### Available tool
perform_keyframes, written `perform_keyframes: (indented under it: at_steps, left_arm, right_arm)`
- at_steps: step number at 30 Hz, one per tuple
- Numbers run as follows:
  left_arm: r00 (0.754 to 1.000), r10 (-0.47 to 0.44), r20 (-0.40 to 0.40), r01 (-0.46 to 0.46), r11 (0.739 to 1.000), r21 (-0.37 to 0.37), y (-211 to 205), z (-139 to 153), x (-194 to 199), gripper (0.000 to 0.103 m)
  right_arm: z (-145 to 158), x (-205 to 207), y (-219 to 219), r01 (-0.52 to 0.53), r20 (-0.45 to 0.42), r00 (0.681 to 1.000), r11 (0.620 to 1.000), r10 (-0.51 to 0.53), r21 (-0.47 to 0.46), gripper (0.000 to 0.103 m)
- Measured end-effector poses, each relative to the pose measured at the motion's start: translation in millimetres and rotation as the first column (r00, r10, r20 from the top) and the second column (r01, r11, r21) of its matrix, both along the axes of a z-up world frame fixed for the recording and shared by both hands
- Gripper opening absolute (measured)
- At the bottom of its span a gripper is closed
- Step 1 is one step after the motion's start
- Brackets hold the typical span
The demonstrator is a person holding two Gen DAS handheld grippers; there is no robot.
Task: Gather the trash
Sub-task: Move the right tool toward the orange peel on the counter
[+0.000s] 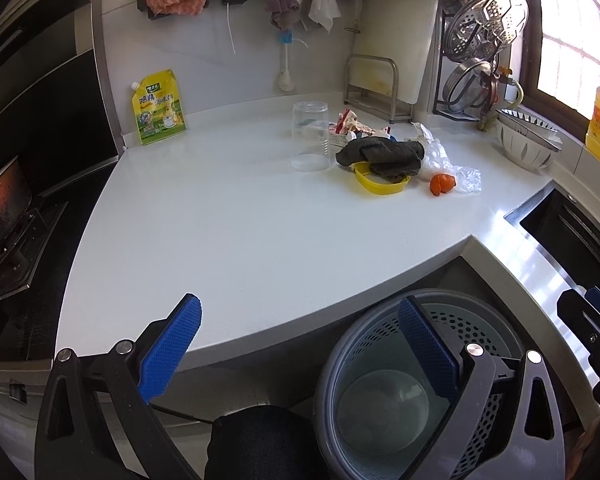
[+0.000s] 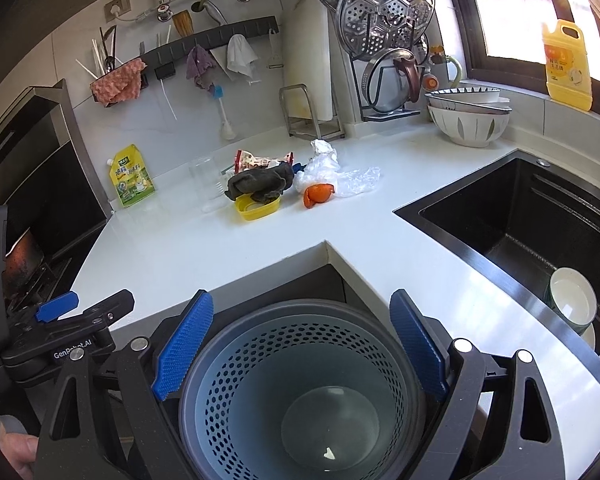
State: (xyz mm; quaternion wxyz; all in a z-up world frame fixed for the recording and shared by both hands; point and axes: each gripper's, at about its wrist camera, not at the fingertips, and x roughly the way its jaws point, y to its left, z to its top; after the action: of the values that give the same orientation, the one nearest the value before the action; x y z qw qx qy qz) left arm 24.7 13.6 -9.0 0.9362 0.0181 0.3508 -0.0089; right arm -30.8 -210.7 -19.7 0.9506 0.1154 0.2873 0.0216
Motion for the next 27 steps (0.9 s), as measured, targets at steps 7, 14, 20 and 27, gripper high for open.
perform_keyframes:
  at_steps: [7,14,20,27]
  left_arm:
    - [1.0,-0.026,-0.011,0.026,1.0,-0.015,-15,1,55,0.097]
    - [0.999,-0.036,-0.012,0.036,0.999,-0.024,-25,1,106,0.097]
    - [0.999,-0.029,-0.02,0.028,0.999,-0.036,-30,-3,139,0.097]
    - [0.999,-0.022,-0.037,0.021,0.999,-0.045,-33,-9,166,0.097]
  right_arm:
    - [10,48,-28,-0.009,-0.014,1.0,1.0,0.009,-0.004,0.086]
    - [12,105,-46,-0.014,-0.037,0.999,0.999,0.012,-0.053,0.086]
    - [9,156,-51,-0.049,-0.076,0.996,0.998,0.045,-0.05,0.086]
    - [-1,203,-44,-0.103,-0.128,0.987,0.992,0.094,-0.068,0.086]
